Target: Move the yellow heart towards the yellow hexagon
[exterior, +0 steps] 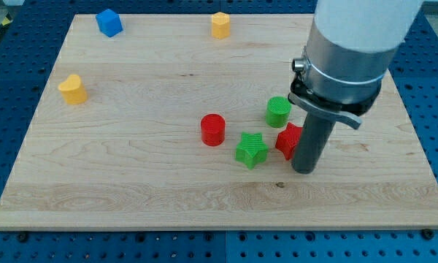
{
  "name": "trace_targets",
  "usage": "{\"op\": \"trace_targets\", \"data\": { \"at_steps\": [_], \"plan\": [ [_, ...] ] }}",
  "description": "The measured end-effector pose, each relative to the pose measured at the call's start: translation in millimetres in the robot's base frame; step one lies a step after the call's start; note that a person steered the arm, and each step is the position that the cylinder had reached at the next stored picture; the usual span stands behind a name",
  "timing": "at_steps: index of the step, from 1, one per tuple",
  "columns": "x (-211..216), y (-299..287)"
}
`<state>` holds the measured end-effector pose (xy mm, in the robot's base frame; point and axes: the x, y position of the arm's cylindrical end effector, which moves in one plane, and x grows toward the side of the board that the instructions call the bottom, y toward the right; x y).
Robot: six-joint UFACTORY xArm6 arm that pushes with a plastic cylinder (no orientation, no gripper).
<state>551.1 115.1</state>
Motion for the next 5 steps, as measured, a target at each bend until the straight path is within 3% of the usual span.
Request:
{"op": "trace_targets", "data": {
  "at_steps": [2,5],
  "plan": [
    [15.7,13.3],
    [-15.9,57.7]
  ]
}}
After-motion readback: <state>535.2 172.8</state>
